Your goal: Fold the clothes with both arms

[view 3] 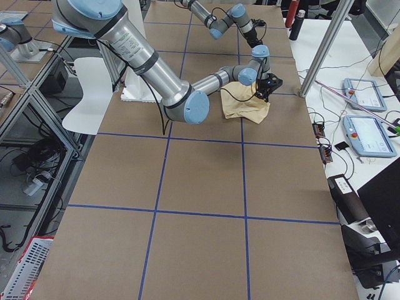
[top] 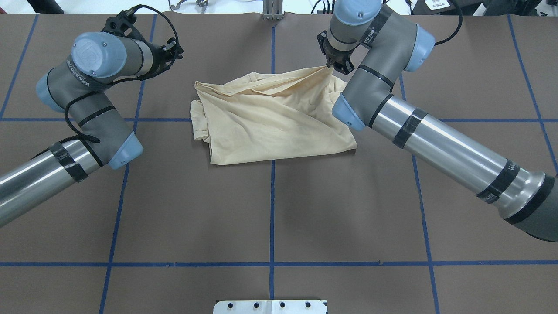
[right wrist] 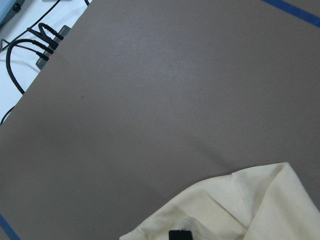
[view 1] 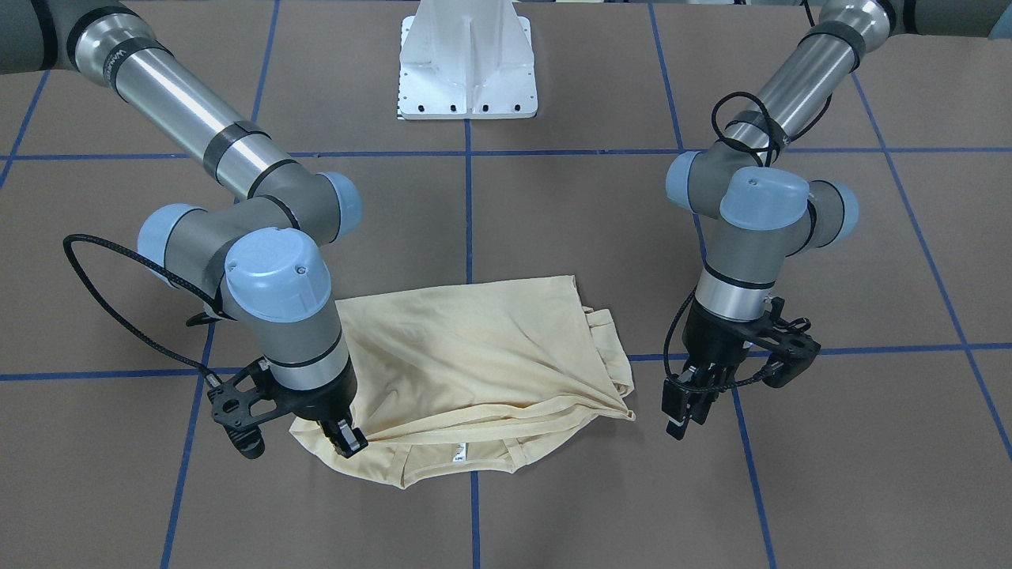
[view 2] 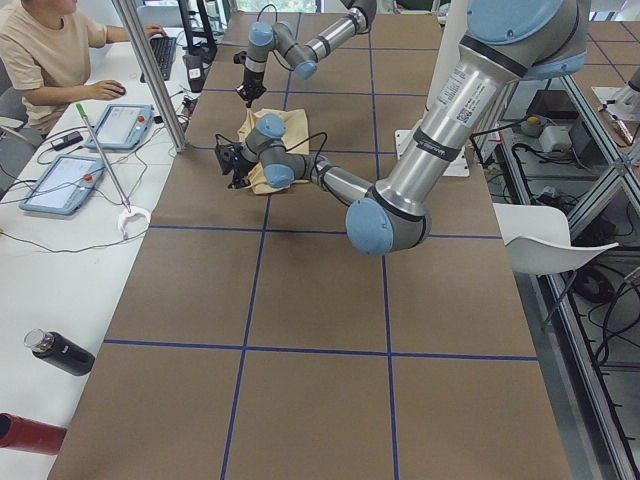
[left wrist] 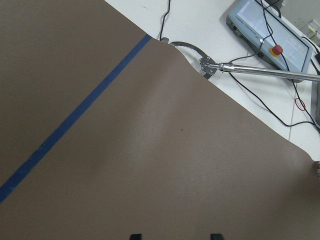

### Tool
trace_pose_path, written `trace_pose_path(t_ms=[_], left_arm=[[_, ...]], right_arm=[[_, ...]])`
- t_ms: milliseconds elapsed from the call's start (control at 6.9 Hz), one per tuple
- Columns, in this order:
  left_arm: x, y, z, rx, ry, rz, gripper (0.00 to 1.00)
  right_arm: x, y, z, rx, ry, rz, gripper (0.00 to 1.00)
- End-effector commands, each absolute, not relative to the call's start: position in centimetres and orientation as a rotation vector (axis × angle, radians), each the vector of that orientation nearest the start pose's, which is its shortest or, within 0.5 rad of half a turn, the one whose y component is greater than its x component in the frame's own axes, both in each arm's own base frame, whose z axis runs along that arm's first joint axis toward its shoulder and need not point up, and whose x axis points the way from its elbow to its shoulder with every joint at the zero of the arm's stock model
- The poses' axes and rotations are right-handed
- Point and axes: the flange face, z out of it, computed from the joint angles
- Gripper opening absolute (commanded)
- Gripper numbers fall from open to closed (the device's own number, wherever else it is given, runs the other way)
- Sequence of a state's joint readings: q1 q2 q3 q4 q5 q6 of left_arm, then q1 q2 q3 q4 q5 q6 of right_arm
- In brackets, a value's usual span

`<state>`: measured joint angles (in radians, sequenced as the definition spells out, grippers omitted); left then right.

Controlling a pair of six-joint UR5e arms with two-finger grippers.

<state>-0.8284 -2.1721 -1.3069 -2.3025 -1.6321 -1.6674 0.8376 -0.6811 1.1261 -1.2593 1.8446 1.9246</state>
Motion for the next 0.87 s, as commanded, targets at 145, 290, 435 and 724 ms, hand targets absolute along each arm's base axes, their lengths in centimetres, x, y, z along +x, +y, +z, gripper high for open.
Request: trace_pose_path(t_ms=[145, 290, 435, 724], left_arm=[[41.1, -63.5, 34.5, 0.338, 1.049, -0.802, 0.56], [41.1, -63.4, 34.4, 0.338, 1.05, -0.801, 0.56], [41.1, -63.4, 34.4, 0.339, 1.05, -0.8, 0.56], [41.3, -63.3, 34.6, 0.337, 1.049, -0.798, 0.57]], right_arm=[[-43.0, -69.4, 24.4, -0.08, -0.775, 1.077, 0.0], [-42.5, -69.7, 25.0, -0.071, -0.765, 1.067, 0.0], [-42.6, -69.6, 26.0, -0.067, -0.753, 1.06, 0.0], [-44.1, -69.1, 26.9, -0.068, -0.737, 1.047, 0.0]])
